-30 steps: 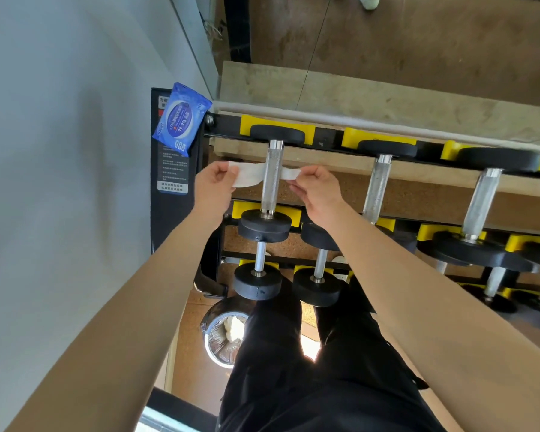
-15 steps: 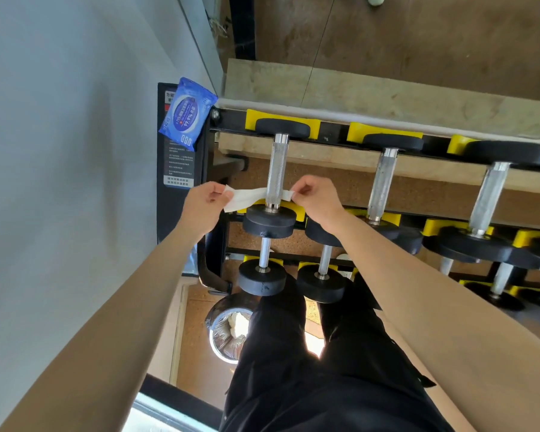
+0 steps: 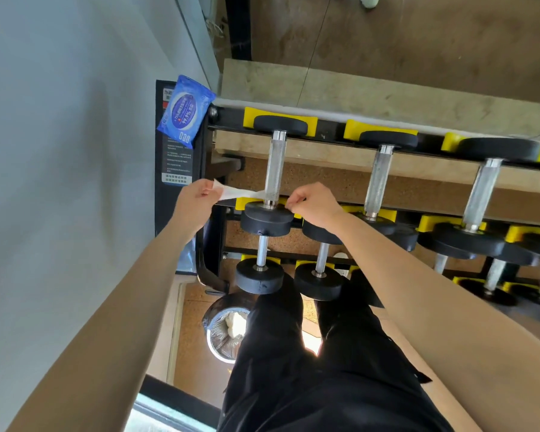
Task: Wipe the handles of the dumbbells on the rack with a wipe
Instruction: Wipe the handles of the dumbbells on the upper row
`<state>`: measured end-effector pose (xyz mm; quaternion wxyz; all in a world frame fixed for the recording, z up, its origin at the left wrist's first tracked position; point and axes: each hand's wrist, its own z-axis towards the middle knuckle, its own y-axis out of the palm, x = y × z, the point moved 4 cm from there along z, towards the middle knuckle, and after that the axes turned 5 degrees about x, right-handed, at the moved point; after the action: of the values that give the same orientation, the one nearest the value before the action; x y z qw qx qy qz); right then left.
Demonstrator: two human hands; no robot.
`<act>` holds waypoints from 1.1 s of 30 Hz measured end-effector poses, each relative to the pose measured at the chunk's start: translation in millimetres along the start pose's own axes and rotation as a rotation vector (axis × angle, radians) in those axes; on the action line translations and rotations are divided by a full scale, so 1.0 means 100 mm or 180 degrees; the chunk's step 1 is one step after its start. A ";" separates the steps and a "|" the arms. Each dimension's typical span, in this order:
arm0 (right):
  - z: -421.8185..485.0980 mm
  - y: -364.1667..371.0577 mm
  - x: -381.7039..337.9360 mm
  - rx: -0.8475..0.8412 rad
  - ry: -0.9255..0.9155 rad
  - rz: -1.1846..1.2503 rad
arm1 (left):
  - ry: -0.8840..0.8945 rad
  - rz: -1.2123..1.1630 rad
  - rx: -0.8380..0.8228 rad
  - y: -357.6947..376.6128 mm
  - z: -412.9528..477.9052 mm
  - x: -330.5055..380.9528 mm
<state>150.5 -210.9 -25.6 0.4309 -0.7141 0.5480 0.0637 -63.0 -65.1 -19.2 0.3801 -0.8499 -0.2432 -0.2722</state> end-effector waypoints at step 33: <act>-0.78 -1.49 1.13 0.0378 -0.0161 0.1708 | 0.0705 -0.0457 -0.0110 2.26 -1.19 1.28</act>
<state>290.0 -342.6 40.1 0.4532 -0.5151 0.7094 0.1611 138.1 -265.6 14.8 0.3694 -0.8014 -0.2553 -0.3950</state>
